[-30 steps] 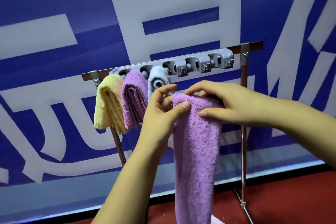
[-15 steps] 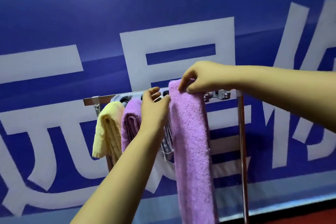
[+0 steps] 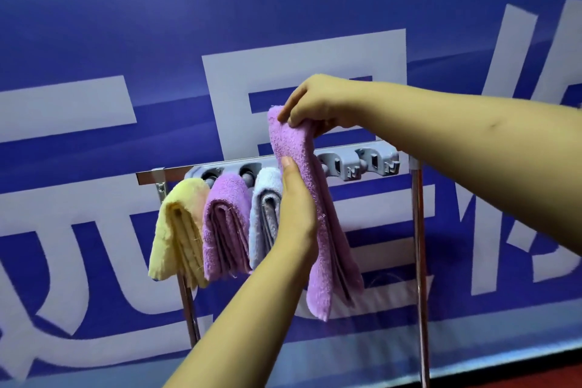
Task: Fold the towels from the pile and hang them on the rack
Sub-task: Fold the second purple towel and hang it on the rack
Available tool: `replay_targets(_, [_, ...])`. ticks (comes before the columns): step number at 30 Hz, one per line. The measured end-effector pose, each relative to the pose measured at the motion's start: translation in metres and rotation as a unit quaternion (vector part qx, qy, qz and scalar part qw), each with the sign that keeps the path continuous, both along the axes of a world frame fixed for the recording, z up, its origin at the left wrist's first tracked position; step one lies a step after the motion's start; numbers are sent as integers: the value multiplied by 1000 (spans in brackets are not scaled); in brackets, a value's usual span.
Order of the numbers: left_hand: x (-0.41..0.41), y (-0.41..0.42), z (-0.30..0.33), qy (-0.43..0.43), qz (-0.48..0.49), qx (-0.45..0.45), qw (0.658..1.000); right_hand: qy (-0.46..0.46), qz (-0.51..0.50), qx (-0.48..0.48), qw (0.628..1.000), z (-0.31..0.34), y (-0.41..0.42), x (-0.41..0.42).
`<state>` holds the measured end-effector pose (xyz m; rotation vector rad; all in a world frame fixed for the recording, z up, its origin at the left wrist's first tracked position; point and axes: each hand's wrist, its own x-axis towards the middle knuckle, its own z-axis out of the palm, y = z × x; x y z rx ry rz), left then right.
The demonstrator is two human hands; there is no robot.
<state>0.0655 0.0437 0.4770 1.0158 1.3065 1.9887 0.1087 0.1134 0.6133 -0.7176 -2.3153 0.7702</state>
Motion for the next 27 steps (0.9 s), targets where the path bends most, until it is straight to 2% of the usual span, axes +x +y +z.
replay_targets(6, [3, 10, -7, -40, 11, -44, 998, -46, -8, -67, 997, -21, 15, -18])
replay_targets(12, [-10, 29, -8, 15, 51, -53, 997, -11, -20, -132, 991, -23, 27, -23])
replay_targets(17, [-22, 48, -6, 64, 101, -29, 992, 95, -21, -224, 970, -12, 35, -18])
replay_targets(23, [-25, 58, 2, 144, 101, -20, 984, 244, -17, -364, 899, 5, 44, 4])
replay_targets(27, [-33, 65, 3, 145, 80, -33, 986, 295, -26, -399, 868, 10, 50, 21])
